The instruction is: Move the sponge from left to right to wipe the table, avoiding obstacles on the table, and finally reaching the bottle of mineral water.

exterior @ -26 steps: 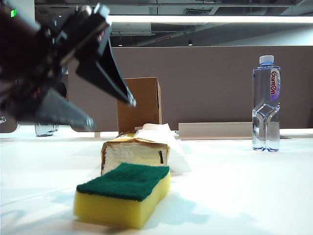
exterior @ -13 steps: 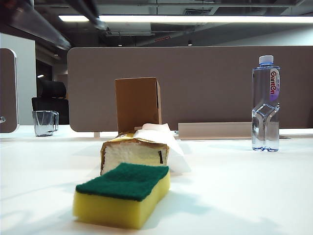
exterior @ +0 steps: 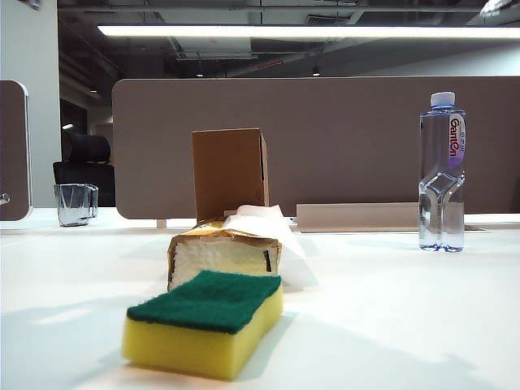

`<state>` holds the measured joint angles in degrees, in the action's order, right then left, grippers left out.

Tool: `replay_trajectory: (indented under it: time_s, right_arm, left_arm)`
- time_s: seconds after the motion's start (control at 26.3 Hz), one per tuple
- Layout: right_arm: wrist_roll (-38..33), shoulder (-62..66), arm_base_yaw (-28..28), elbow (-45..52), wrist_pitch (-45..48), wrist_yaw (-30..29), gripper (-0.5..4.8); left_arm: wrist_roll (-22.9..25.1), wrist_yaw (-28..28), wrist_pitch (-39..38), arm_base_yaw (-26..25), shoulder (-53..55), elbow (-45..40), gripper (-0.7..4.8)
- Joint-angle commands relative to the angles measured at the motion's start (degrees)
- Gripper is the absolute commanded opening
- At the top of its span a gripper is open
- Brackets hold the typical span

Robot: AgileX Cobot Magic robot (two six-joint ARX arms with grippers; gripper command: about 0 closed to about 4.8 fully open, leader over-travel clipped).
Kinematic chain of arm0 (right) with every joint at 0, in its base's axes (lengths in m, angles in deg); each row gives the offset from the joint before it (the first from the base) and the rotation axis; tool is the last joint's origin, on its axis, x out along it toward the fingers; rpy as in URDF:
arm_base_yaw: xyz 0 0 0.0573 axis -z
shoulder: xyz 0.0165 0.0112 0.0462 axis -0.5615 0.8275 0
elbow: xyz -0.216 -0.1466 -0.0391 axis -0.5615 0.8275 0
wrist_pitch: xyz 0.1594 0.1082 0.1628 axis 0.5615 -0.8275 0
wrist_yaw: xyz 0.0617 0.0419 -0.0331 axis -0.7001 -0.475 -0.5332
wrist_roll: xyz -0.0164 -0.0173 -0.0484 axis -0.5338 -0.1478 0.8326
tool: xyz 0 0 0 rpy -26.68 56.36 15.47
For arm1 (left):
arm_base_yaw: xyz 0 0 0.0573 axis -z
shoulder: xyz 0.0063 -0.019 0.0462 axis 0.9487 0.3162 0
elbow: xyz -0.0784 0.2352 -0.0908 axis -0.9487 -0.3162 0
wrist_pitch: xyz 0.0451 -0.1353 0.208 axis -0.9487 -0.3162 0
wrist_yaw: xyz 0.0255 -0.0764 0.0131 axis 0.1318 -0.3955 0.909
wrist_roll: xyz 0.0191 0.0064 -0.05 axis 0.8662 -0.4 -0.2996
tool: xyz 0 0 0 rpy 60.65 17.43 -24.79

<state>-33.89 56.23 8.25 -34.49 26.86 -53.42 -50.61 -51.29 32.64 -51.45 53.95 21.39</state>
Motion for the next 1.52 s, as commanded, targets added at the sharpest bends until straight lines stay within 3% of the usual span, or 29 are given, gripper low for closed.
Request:
replay_trajectory:
  time_s: [0.04,0.3,0.53,0.68,0.87,0.99,1.52]
  right_arm:
    - [-1.4,-0.1,0.0,0.6,2.8,1.4,3.37]
    - [-6.7,0.3,-0.9,4.9,10.0,1.3,3.37]
    - [-13.6,2.5,-8.7,10.7,20.7,5.7,3.37]
    - [-13.9,5.6,-12.9,11.1,22.8,11.0,3.38]
    - [-14.4,11.4,-15.1,11.1,28.0,11.8,3.39]
    - [-15.0,17.8,-16.4,11.1,31.8,14.2,4.02]
    - [-17.8,33.4,-18.4,11.1,43.4,16.6,4.00]
  left_arm:
    - [1.0,-3.3,-2.6,-1.5,-2.8,0.2,3.76]
    - [1.1,-3.3,-7.6,-1.5,-6.6,0.2,3.76]
    - [1.3,-3.3,-9.8,-1.5,-9.8,0.4,3.76]
    - [1.3,-3.3,-10.6,-1.5,-10.9,0.5,3.75]
    - [1.5,-3.5,-13.0,-1.5,-11.4,1.4,3.75]
    - [1.9,-3.5,-14.9,-1.5,-11.4,3.2,3.75]
    - [4.7,-3.3,-19.1,-1.5,-12.0,7.2,3.72]
